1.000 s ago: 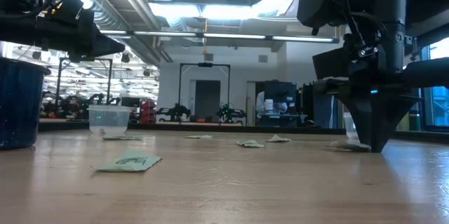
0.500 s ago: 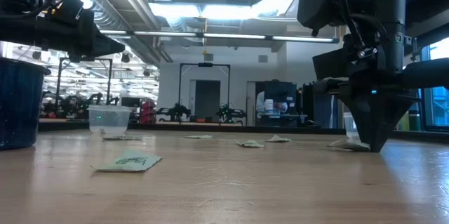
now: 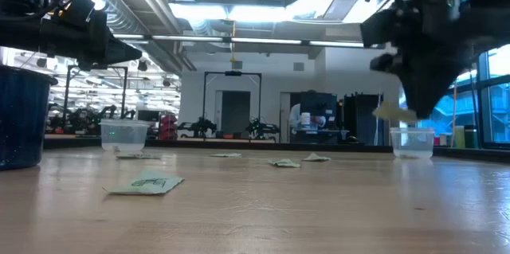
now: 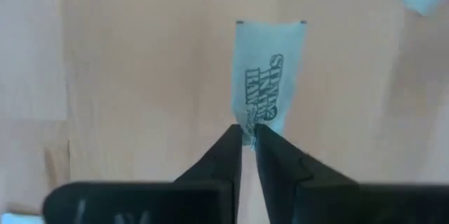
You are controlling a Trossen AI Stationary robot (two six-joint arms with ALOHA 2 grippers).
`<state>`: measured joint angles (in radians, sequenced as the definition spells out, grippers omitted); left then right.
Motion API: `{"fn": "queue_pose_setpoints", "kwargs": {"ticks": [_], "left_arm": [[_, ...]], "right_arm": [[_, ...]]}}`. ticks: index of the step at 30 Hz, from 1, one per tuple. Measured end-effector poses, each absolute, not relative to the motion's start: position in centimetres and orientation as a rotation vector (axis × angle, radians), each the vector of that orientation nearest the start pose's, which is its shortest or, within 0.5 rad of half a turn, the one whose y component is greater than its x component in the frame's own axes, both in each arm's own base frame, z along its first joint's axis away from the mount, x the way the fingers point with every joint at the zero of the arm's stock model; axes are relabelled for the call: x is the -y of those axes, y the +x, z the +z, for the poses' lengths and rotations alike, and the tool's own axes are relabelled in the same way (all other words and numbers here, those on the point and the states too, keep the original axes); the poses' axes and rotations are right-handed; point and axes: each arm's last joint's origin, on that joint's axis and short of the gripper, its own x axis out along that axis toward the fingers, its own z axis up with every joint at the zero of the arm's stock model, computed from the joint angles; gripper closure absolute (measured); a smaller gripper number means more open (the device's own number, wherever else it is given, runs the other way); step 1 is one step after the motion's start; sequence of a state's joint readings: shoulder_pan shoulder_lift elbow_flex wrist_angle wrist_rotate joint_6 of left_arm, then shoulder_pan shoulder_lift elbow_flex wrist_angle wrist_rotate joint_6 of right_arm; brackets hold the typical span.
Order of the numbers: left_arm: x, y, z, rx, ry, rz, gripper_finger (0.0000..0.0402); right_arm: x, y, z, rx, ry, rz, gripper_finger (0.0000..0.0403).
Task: Pick and place Stevia / Truvia into bins
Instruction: Put the stevia packet into the right transparent container
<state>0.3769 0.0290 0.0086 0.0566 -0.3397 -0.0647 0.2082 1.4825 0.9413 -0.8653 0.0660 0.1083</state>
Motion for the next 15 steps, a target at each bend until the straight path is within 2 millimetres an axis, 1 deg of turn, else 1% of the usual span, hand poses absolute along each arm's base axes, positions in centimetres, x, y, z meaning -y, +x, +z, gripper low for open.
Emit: {"fn": "queue_pose_setpoints", "kwargs": {"ticks": [2,4,7,9,12,15], "left_arm": [[-4.5,8.7,17.0,0.06,-0.061,0.715,0.0359],[-4.5,8.7,17.0,0.06,-0.061,0.715,0.0359],[-4.5,8.7,17.0,0.06,-0.061,0.715,0.0359],[-4.5,8.7,17.0,0.06,-0.061,0.715,0.0359],[-4.5,8.7,17.0,0.06,-0.061,0.715,0.0359],[-4.5,8.7,17.0,0.06,-0.061,0.715,0.0359]], "right_arm": [[-3.9,24.1,20.7,-1.386,-0.048,-0.066,0.0358],[-2.6,23.2,21.8,-1.366,0.007,-0.211,0.0358],[-0.4,21.9,23.1,-1.324,0.144,-0.446,0.0358],[1.0,21.0,23.8,-1.299,0.252,-0.561,0.0358],[3.1,19.8,24.5,-1.26,0.402,-0.716,0.0358],[5.2,18.9,24.8,-1.239,0.512,-0.843,0.0358]]}}
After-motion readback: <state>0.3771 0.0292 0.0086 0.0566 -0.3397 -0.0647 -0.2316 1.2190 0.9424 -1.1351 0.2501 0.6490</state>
